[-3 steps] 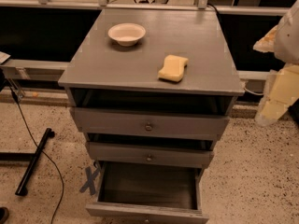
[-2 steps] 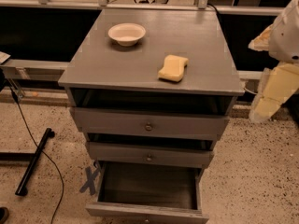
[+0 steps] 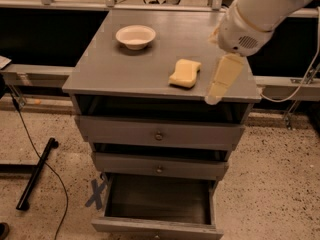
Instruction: Place sponge into bottom drawer
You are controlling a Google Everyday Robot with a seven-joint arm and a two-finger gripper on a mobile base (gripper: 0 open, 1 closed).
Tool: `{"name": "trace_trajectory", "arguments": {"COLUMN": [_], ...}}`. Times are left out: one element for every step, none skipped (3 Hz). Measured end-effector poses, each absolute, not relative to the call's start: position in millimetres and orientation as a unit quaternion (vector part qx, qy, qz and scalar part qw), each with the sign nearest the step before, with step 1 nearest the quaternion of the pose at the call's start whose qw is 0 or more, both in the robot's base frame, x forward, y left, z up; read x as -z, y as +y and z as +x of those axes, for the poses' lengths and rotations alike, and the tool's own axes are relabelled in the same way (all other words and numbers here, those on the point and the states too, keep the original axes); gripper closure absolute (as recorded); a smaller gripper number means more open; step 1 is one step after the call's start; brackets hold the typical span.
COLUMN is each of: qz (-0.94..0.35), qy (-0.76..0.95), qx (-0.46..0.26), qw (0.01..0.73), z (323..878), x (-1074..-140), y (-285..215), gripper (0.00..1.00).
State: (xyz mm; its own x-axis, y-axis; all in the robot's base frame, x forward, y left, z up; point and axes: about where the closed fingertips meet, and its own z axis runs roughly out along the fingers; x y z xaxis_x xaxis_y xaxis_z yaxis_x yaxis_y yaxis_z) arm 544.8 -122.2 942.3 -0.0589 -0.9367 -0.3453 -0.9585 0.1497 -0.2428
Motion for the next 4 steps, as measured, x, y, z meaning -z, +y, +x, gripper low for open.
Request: {"name": "trace_trajectory", "arguments": {"qz": [-0.655, -0.633, -0.595, -0.577], "qy": [0.721, 0.738, 0.767, 0.777], "qx": [-0.050, -0.058, -0.058, -0.047], "qw": [0.223, 0.228, 0.235, 0.245], "z": [580, 612, 635, 650], "x": [-927, -919, -910, -901], "y": [-95, -86, -95, -101], "gripper": [0.00, 0.00, 0.00, 0.00]}}
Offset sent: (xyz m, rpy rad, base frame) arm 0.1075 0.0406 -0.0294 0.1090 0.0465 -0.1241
